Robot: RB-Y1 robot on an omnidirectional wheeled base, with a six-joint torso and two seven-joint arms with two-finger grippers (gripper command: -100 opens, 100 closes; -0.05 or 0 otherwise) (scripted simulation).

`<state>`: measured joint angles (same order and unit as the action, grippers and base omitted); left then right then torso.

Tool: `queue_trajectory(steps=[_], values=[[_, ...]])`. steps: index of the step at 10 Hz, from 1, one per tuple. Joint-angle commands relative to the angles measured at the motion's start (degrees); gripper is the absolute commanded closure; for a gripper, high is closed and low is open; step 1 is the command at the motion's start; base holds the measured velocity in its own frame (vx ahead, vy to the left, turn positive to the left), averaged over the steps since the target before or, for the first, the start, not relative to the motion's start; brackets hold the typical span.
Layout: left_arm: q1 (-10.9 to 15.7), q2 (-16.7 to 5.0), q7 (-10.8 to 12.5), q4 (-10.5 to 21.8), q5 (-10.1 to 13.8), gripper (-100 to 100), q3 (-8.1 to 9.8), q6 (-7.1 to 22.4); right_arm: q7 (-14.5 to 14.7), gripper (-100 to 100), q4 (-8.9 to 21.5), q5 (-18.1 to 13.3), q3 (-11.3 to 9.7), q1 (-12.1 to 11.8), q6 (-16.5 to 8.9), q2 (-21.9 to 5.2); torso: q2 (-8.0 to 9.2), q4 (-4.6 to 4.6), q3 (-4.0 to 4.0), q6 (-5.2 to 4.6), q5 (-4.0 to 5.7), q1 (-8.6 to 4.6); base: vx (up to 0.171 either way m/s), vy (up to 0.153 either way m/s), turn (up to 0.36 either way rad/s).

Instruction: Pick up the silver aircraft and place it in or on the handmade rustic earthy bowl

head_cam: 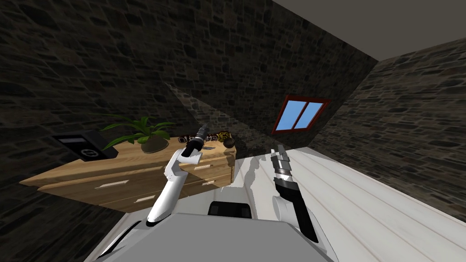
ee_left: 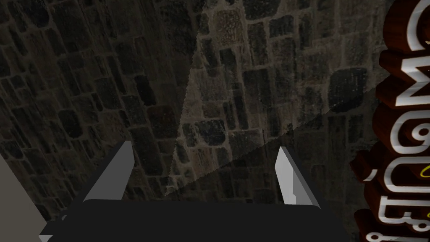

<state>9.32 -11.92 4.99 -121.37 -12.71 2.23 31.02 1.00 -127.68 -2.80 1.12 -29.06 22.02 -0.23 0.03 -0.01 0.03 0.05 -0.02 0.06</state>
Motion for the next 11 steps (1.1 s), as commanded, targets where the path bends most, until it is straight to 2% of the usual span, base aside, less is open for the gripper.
queue_trajectory(steps=[1, 3, 4, 6, 7, 9, 10, 11], values=[[2.35, 0.40, -0.17, 1.87, -0.34, -100, 0.59, 2.86, 0.00, 0, 0.00, 0.00, 0.00, 0.00, 0.00, 0.00, 0.00, 0.00, 0.00, 0.00, 0.00, 0.00, -0.021, 0.013, -0.064], [2.35, 0.40, -0.17, 1.87, -0.34, -100, 0.59, 5.05, 0.00, 0, 0.00, 0.00, 0.00, 0.00, 0.00, 0.00, 0.01, 0.00, 0.01, -0.01, 0.00, 0.01, -0.016, 0.011, -0.030], [4.69, 0.63, -0.30, 3.92, -0.48, -100, 1.31, 7.13, 0.00, 0, 0.00, 0.00, 0.00, 0.00, 0.00, 0.00, -0.01, 0.00, -0.01, 0.00, 0.00, 0.01, -0.014, 0.019, -0.071], [4.69, 0.63, -0.30, 3.92, -0.48, -100, 1.31, 9.44, 0.00, 0, 0.00, 0.00, 0.00, 0.00, 0.00, 0.00, -0.01, 0.00, -0.01, 0.00, -0.01, 0.04, -0.011, 0.014, -0.023], [6.94, 0.89, -0.42, 6.13, -0.54, -100, 2.10, 11.28, 0.00, 0, 0.00, 0.00, 0.00, 0.00, 0.00, 0.00, -0.02, 0.01, -0.01, 0.01, 0.00, 0.01, -0.011, 0.015, -0.059], [6.94, 0.89, -0.42, 6.13, -0.54, -100, 2.10, 13.79, 0.00, 0, 0.00, 0.00, 0.00, 0.00, 0.00, 0.00, -0.03, 0.01, -0.02, 0.00, -0.01, 0.03, -0.008, 0.014, -0.027], [9.12, 1.17, -0.53, 8.45, -0.55, -100, 2.97, 15.57, 0.00, 0, 0.00, 0.00, 0.00, 0.00, 0.00, 0.00, -0.03, 0.01, -0.02, 0.01, -0.01, 0.02, -0.004, 0.021, -0.050], [9.12, 1.17, -0.53, 8.45, -0.55, -100, 2.97, 16.94, 0.00, 0, 0.00, 0.00, 0.00, 0.00, 0.00, 0.00, -0.06, 0.01, -0.04, -0.02, -0.01, 0.04, -0.001, 0.023, -0.046]])
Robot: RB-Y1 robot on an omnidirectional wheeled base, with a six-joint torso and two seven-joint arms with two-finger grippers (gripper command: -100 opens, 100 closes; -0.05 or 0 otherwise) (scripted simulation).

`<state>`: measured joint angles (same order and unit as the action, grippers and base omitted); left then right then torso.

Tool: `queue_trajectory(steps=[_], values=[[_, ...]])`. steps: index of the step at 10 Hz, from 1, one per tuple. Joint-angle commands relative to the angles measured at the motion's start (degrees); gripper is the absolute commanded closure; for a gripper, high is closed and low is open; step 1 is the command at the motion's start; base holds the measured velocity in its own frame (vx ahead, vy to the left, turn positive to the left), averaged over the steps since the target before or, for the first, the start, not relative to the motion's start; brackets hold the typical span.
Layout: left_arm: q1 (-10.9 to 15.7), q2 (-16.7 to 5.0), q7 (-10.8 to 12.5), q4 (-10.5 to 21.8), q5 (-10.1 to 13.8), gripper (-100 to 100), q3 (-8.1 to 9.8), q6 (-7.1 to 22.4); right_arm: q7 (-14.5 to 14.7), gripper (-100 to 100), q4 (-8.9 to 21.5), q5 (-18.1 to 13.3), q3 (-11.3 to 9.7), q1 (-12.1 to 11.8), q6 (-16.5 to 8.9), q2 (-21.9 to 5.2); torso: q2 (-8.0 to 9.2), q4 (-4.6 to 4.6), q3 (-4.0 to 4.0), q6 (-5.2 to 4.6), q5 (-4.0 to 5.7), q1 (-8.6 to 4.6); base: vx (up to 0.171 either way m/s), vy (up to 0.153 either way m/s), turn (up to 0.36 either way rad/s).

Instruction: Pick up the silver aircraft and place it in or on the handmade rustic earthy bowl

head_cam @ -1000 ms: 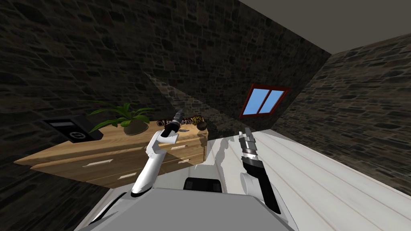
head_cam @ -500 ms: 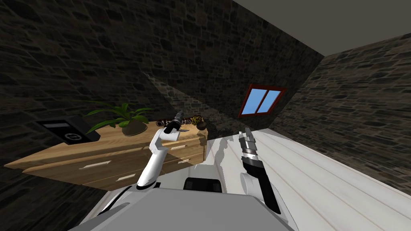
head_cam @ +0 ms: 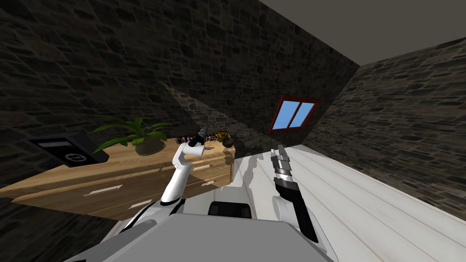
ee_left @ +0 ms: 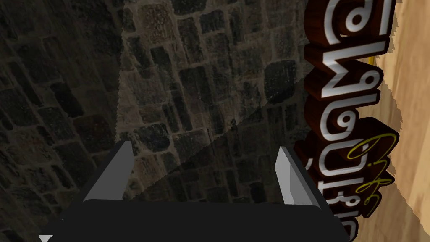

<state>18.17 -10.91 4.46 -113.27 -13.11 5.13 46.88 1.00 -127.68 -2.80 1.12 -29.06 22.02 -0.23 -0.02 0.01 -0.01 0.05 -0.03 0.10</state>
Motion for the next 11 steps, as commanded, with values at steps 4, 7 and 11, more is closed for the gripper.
queue_trajectory(steps=[4, 7, 11], values=[[2.35, 0.46, -0.12, 2.79, -0.09, -100, 0.99, 6.48, 0.00, 0, 0.00, 0.00, 0.00, 0.00, 0.00, 0.00, -0.01, 0.01, -0.01, 0.00, 0.00, 0.00, 0.000, 0.016, -0.024], [6.24, 1.10, -0.29, 7.15, 0.20, -100, 2.99, 12.22, 0.00, 0, 0.00, 0.00, 0.00, 0.00, 0.00, 0.00, -0.03, 0.01, -0.02, 0.01, 0.00, 0.01, 0.009, 0.026, -0.045], [8.04, 1.41, -0.37, 10.52, 0.42, -100, 4.05, 18.32, 0.00, 0, 0.00, 0.00, 0.00, 0.00, 0.00, 0.00, -0.05, 0.01, -0.03, 0.00, 0.00, 0.00, 0.009, 0.024, -0.022]])
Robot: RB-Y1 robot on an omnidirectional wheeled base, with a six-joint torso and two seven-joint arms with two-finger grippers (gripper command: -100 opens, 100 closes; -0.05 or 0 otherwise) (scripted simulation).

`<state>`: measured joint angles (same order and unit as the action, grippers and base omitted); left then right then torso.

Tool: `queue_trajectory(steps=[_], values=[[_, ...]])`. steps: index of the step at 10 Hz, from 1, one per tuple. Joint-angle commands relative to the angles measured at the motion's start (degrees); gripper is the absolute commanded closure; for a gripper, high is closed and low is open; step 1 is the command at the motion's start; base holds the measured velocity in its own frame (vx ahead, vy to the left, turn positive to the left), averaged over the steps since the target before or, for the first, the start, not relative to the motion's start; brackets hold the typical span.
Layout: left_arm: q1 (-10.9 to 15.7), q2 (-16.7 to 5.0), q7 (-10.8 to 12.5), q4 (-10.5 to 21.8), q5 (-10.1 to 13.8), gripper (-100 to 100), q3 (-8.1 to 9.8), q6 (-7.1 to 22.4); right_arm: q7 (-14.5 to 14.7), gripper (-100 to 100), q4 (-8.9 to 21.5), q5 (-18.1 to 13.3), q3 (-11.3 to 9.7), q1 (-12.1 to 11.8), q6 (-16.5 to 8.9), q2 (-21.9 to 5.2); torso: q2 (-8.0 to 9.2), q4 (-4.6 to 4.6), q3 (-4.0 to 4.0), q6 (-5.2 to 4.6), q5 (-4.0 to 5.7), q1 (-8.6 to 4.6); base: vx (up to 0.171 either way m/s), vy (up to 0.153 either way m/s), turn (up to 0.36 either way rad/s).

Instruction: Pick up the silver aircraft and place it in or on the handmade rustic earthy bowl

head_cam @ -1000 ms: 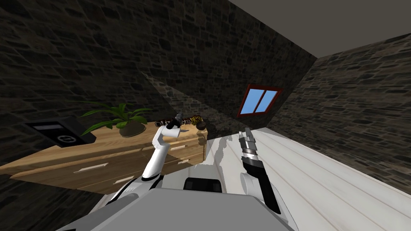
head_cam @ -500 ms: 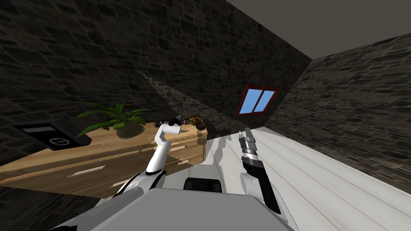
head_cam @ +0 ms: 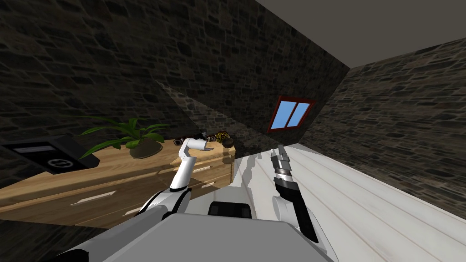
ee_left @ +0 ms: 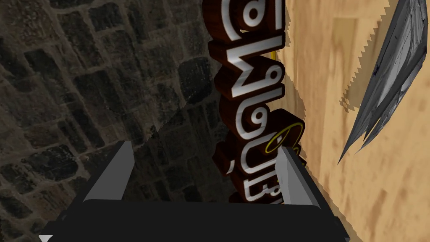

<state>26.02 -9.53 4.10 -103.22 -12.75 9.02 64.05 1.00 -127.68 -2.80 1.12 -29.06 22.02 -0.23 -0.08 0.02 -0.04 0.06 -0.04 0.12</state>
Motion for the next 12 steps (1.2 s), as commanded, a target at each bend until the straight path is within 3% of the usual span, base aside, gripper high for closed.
queue_trajectory(steps=[1, 3, 6, 12], values=[[1.90, 0.32, -0.08, 2.86, 0.31, -100, 1.23, 2.86, 0.00, 0, 0.00, 0.00, 0.00, 0.00, 0.00, 0.00, 0.00, 0.00, 0.00, 0.00, 0.00, 0.00, 0.026, 0.042, -0.045], [1.90, 0.32, -0.08, 3.12, 0.31, -100, 1.23, 5.34, 0.00, 0, 0.00, 0.00, 0.00, 0.00, 0.00, 0.00, -0.03, 0.01, -0.02, 0.01, -0.01, 0.05, 0.015, 0.025, -0.011], [4.99, 0.87, -0.19, 8.35, 0.89, -100, 3.40, 10.69, 0.00, 0, 0.00, 0.00, 0.00, 0.00, 0.00, 0.00, -0.04, 0.01, -0.02, 0.00, 0.00, 0.00, 0.024, 0.029, -0.030], [7.69, 1.40, -0.29, 13.38, 1.53, -100, 5.51, 19.10, 0.00, 0, 0.00, 0.00, 0.00, 0.00, 0.00, 0.00, -0.08, 0.01, -0.04, 0.00, 0.00, -0.01, 0.030, 0.032, -0.017]])
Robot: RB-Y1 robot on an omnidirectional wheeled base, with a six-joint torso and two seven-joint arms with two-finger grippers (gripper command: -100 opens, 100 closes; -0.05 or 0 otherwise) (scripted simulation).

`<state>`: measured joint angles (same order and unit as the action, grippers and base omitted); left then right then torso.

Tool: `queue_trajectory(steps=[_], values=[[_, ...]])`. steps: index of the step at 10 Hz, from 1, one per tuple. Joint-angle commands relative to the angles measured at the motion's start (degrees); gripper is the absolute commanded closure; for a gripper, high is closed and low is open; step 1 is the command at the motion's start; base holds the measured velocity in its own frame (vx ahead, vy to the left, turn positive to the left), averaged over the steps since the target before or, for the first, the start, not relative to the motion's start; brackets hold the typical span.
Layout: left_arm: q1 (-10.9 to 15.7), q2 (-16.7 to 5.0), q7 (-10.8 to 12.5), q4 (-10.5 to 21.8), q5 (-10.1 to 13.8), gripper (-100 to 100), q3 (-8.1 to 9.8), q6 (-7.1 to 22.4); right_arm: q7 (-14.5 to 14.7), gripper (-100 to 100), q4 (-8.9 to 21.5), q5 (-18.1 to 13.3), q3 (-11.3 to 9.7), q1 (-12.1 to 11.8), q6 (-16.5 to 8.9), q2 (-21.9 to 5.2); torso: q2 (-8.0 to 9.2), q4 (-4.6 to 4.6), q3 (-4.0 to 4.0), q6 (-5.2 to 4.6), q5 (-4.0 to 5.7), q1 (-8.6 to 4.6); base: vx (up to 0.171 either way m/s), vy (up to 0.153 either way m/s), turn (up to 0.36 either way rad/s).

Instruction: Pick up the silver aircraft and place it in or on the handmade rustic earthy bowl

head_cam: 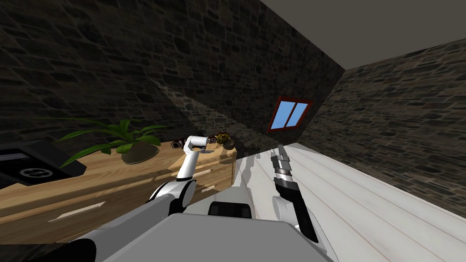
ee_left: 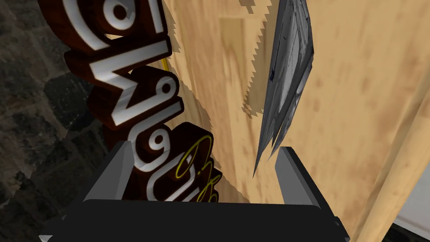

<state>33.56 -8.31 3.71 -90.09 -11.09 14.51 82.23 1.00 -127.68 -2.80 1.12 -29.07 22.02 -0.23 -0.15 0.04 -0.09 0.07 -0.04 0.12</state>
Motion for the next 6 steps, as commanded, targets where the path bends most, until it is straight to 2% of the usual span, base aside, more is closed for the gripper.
queue_trajectory(steps=[1, 2, 3, 4, 5, 6], values=[[1.36, 0.45, 0.07, 2.62, 0.20, -100, 1.02, 2.86, 0.00, 0, 0.00, 0.00, 0.00, 0.00, 0.00, 0.00, 0.00, 0.00, 0.00, 0.00, 0.00, 0.00, 0.038, 0.041, -0.021], [1.36, 0.45, 0.07, 2.62, 0.20, -100, 1.02, 3.90, 0.00, 0, 0.00, 0.00, 0.00, 0.00, 0.00, 0.00, -0.03, 0.00, -0.01, 0.00, -0.01, 0.04, 0.040, 0.036, -0.015], [2.47, 0.71, 0.04, 4.86, 0.52, -100, 1.97, 5.53, 0.00, 0, 0.00, 0.00, 0.00, 0.00, 0.00, 0.00, -0.03, 0.00, -0.01, 0.00, -0.01, 0.03, 0.057, 0.035, -0.020], [2.47, 0.71, 0.04, 4.86, 0.52, -100, 1.97, 6.66, 0.00, 0, 0.00, 0.00, 0.00, 0.00, 0.00, 0.00, -0.08, 0.01, -0.04, 0.00, -0.01, 0.03, 0.042, 0.031, -0.013], [3.48, 0.97, 0.01, 6.96, 0.83, -100, 2.87, 8.38, 0.00, 0, 0.00, 0.00, 0.00, 0.00, 0.00, 0.00, -0.05, 0.01, -0.03, 0.00, 0.00, 0.01, 0.040, 0.038, -0.019], [3.48, 0.97, 0.01, 6.96, 0.83, -100, 2.87, 9.20, 0.00, 0, 0.00, 0.00, 0.00, 0.00, 0.00, 0.00, -0.04, 0.01, -0.02, 0.00, -0.01, 0.03, 0.032, 0.034, -0.010]])
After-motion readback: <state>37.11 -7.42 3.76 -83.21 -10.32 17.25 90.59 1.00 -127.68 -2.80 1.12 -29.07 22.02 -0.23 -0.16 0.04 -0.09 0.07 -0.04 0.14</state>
